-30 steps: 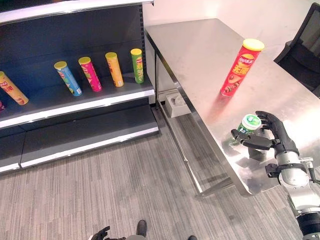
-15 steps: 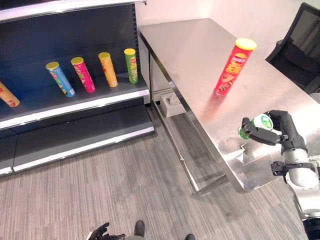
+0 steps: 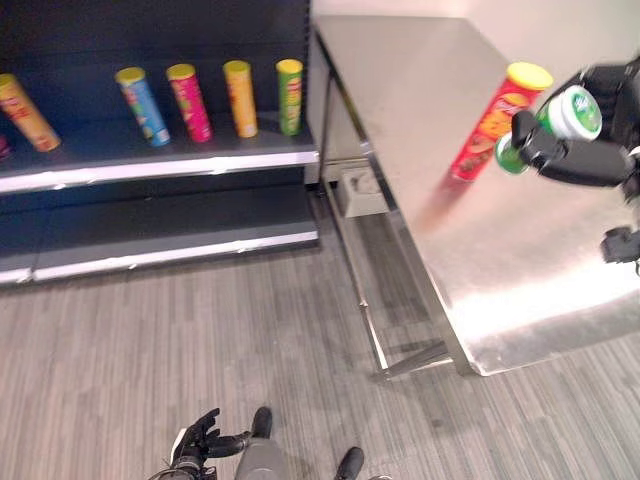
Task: Put the goods on the table back onto the shelves and tidy them up.
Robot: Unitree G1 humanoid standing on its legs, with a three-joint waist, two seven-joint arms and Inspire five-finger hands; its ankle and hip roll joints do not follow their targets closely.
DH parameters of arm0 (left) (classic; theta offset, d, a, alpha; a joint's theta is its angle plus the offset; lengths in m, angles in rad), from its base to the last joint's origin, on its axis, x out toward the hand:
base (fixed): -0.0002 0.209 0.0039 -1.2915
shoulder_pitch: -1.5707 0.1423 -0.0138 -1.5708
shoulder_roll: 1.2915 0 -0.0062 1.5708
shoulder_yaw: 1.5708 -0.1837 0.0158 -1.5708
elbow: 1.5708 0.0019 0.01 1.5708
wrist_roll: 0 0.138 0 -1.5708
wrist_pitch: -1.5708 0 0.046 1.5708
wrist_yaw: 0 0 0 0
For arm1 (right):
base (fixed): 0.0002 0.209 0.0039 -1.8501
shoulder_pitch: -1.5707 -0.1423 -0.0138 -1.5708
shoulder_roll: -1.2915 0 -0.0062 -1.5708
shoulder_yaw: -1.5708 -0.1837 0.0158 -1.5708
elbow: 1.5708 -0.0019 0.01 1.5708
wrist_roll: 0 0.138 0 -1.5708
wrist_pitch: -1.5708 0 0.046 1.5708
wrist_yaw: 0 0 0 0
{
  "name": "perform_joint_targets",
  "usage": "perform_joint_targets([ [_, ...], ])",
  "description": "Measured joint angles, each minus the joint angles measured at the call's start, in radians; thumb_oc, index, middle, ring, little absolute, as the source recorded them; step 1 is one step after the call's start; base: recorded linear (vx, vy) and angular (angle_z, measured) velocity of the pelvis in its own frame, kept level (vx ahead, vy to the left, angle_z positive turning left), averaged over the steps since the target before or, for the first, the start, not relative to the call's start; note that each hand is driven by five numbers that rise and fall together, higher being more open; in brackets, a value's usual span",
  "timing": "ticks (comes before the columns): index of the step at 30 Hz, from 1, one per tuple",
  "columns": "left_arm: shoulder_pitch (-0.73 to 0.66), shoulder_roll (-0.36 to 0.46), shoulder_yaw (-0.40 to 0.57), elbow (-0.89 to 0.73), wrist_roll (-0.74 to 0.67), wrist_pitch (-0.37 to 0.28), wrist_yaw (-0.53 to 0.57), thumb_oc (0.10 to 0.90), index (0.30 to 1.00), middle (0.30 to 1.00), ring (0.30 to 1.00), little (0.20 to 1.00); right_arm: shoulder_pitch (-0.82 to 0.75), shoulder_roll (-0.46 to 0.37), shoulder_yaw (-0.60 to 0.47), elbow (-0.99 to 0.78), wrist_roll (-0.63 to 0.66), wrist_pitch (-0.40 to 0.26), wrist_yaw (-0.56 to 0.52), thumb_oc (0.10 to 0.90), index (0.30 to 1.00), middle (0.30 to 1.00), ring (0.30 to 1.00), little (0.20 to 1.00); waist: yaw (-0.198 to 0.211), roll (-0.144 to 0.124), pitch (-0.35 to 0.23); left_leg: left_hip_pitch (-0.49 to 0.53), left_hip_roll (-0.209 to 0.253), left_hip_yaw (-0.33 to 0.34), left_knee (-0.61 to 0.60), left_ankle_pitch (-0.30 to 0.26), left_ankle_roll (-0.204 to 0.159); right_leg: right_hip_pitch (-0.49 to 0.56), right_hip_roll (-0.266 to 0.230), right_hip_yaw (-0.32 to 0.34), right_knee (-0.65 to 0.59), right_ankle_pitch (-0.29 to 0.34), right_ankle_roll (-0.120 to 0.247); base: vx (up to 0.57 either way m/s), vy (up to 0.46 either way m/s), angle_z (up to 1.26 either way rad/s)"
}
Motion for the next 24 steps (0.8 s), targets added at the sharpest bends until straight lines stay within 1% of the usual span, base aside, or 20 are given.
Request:
perform_joint_targets([
  [2,-0.001,0.019,0.015,0.004,-0.005,-0.002,0.003,0.800,0.900,0.900,0.900,0.900,-0.011,-0.054,-0.002,-0.011,0.027,-0.018,0.001,0.400,0.300,0.300,0.300,0.300,-0.017,0.005,0.001,0.002,0.081,0.036,-0.035,0.014,-0.022,0.004,-0.002,-0.019,0.008,-0.009,-0.005,0.05,0.192,0.50],
  [3,-0.003,0.038,0.014,0.006,-0.002,-0.002,0.004,0.800,0.900,0.900,0.900,0.900,-0.010,-0.102,-0.011,-0.022,0.044,-0.024,0.001,0.400,0.300,0.300,0.300,0.300,-0.032,0.010,0.001,0.008,0.169,0.126,-0.093,0.036,-0.058,0.002,-0.004,-0.042,0.008,0.002,0.013,0.11,0.278,0.57],
  [4,-0.002,0.049,0.014,0.005,0.003,-0.002,0.004,0.800,0.900,0.900,0.900,0.900,-0.009,-0.124,-0.013,-0.026,0.050,-0.025,0.001,0.400,0.300,0.300,0.300,0.300,-0.045,0.023,-0.004,0.009,0.197,0.175,-0.118,0.049,-0.072,0.002,-0.006,-0.052,0.008,0.003,0.019,0.12,0.258,0.39],
  [5,-0.002,0.051,0.011,0.004,0.003,-0.002,0.004,0.800,0.900,0.900,0.900,0.900,-0.005,-0.132,-0.024,-0.026,0.050,-0.026,0.001,0.400,0.300,0.300,0.300,0.300,-0.051,0.024,-0.005,0.017,0.207,0.179,-0.134,0.052,-0.066,0.005,-0.016,-0.055,0.008,0.012,0.042,0.17,0.384,0.15],
  [6,-0.009,0.045,0.000,0.005,0.004,-0.001,0.001,0.800,0.900,0.900,0.900,0.900,0.035,-0.128,-0.079,-0.030,0.051,-0.031,0.005,0.400,0.300,0.300,0.300,0.300,-0.046,0.032,-0.006,0.034,0.199,0.195,-0.141,0.051,-0.068,0.016,-0.032,-0.054,0.008,0.022,0.066,0.14,0.336,0.12],
  [7,-0.009,0.034,-0.012,0.003,0.005,-0.001,-0.003,0.800,0.900,0.900,0.900,0.900,0.035,-0.136,-0.084,-0.020,0.057,-0.027,0.002,0.400,0.300,0.300,0.300,0.300,-0.056,0.052,-0.017,0.041,0.183,0.194,-0.149,0.052,-0.064,0.028,-0.042,-0.066,0.008,0.028,0.088,0.14,0.360,0.23],
  [8,-0.009,0.041,-0.035,0.006,0.005,0.000,-0.008,0.800,0.900,0.900,0.900,0.900,0.037,-0.124,-0.094,-0.018,0.062,-0.027,-0.004,0.400,0.300,0.300,0.300,0.300,-0.069,0.034,-0.023,0.052,0.144,0.181,-0.159,0.072,-0.082,0.041,-0.081,-0.069,0.008,0.033,0.116,0.13,0.344,0.49],
  [9,-0.023,0.055,-0.045,0.006,0.008,0.001,-0.011,0.800,0.900,0.900,0.900,0.900,0.037,-0.124,-0.087,-0.017,0.072,-0.026,-0.009,0.400,0.300,0.300,0.300,0.300,-0.086,-0.005,-0.037,0.049,0.078,0.186,-0.161,0.065,-0.043,0.039,-0.134,-0.067,0.008,0.056,0.123,0.13,0.378,0.52],
  [10,-0.036,0.062,-0.045,0.006,0.013,0.000,-0.016,0.800,0.900,0.900,0.900,0.900,0.036,-0.125,-0.088,-0.017,0.072,-0.026,-0.009,0.400,0.300,0.300,0.300,0.300,-0.091,-0.027,-0.048,0.039,0.044,0.182,-0.154,0.066,-0.030,0.039,-0.166,-0.067,0.008,0.066,0.120,0.12,0.369,0.63],
  [11,-0.073,0.075,-0.051,0.010,0.035,0.000,-0.019,0.800,0.900,0.900,0.900,0.900,0.017,-0.125,-0.081,-0.016,0.071,-0.027,-0.011,0.400,0.300,0.300,0.300,0.300,-0.080,-0.051,-0.063,0.021,-0.013,0.174,-0.127,0.043,0.006,0.041,-0.221,-0.070,0.013,0.100,0.100,0.12,0.486,0.61],
  [12,-0.128,0.103,-0.085,0.010,0.061,-0.005,-0.020,0.800,0.900,0.900,0.900,0.900,-0.019,-0.125,-0.063,-0.013,0.070,-0.029,-0.014,0.400,0.300,0.300,0.300,0.300,-0.043,-0.053,-0.066,0.018,-0.066,0.175,-0.093,0.011,0.053,0.040,-0.282,-0.069,0.053,0.157,0.104,0.10,0.475,0.57],
  [14,-0.143,0.143,-0.085,-0.004,0.090,-0.019,-0.019,0.800,0.900,0.900,0.900,0.900,-0.062,-0.125,-0.033,-0.010,0.055,-0.029,-0.016,0.400,0.300,0.300,0.300,0.300,-0.029,-0.052,-0.067,0.022,-0.115,0.174,-0.093,-0.006,0.079,0.023,-0.335,-0.066,0.119,0.185,0.109,0.13,0.413,0.34],
  [16,-0.145,0.179,-0.084,0.005,0.111,-0.018,-0.019,0.800,0.900,0.900,0.900,0.900,-0.100,-0.125,0.005,0.007,0.044,-0.028,-0.018,0.400,0.300,0.300,0.300,0.300,-0.014,-0.052,-0.067,0.042,-0.151,0.177,-0.094,-0.025,0.106,0.013,-0.386,-0.066,0.177,0.232,0.128,0.12,0.282,0.15],
  [17,-0.135,0.200,-0.084,0.008,0.125,-0.017,-0.018,0.800,0.900,0.900,0.900,0.900,-0.110,-0.125,0.030,0.017,0.044,-0.028,-0.030,0.400,0.300,0.300,0.300,0.300,-0.016,-0.051,-0.067,0.063,-0.168,0.175,-0.098,-0.036,0.123,0.012,-0.416,-0.049,0.221,0.253,0.114,0.04,0.253,0.13],
  [18,-0.124,0.215,-0.084,0.007,0.128,-0.017,-0.018,0.800,0.900,0.900,0.900,0.900,-0.110,-0.125,0.044,0.017,0.044,-0.027,-0.037,0.400,0.300,0.300,0.300,0.300,-0.016,-0.049,-0.067,0.073,-0.182,0.175,-0.099,-0.044,0.137,-0.006,-0.432,-0.011,0.263,0.279,0.123,0.05,0.215,0.13],
  [19,-0.122,0.227,-0.084,0.007,0.130,-0.017,-0.018,0.800,0.900,0.900,0.900,0.900,-0.111,-0.125,0.055,0.017,0.044,-0.028,-0.037,0.400,0.300,0.300,0.300,0.300,-0.021,-0.039,-0.066,0.078,-0.181,0.169,-0.100,-0.048,0.152,-0.057,-0.444,0.035,0.345,0.275,0.136,0.13,0.159,0.15],
  [20,-0.120,0.237,-0.080,0.011,0.130,-0.015,-0.017,0.800,0.900,0.900,0.900,0.900,-0.112,-0.129,0.072,0.016,0.045,-0.028,-0.037,0.400,0.300,0.300,0.300,0.300,-0.038,-0.024,-0.058,0.082,-0.164,0.151,-0.104,-0.054,0.166,-0.104,-0.401,0.108,0.396,0.149,0.187,0.15,0.110,0.14],
  [21,-0.117,0.241,-0.069,0.021,0.130,-0.014,-0.015,0.800,0.900,0.900,0.900,0.900,-0.119,-0.132,0.100,0.014,0.045,-0.028,-0.035,0.400,0.300,0.300,0.300,0.300,-0.044,-0.011,-0.050,0.094,-0.151,0.144,-0.112,-0.056,0.170,-0.138,-0.326,0.163,0.377,0.052,0.210,0.17,0.083,0.07],
  [22,-0.111,0.238,-0.066,0.031,0.130,-0.014,-0.015,0.800,0.900,0.900,0.900,0.900,-0.136,-0.132,0.134,0.017,0.045,-0.027,-0.034,0.400,0.300,0.300,0.300,0.300,-0.045,-0.004,-0.046,0.117,-0.148,0.153,-0.128,-0.057,0.174,-0.157,-0.278,0.166,0.335,0.013,0.205,0.17,0.055,-0.18],
  [24,-0.080,0.211,-0.071,0.033,0.128,-0.015,-0.017,0.800,0.900,0.900,0.900,0.900,-0.221,-0.132,0.228,0.027,0.047,-0.029,-0.034,0.400,0.300,0.300,0.300,0.300,-0.055,0.008,-0.041,0.163,-0.151,0.168,-0.162,-0.075,0.198,-0.222,-0.174,0.130,0.238,0.012,0.190,0.20,0.048,-0.25],
])
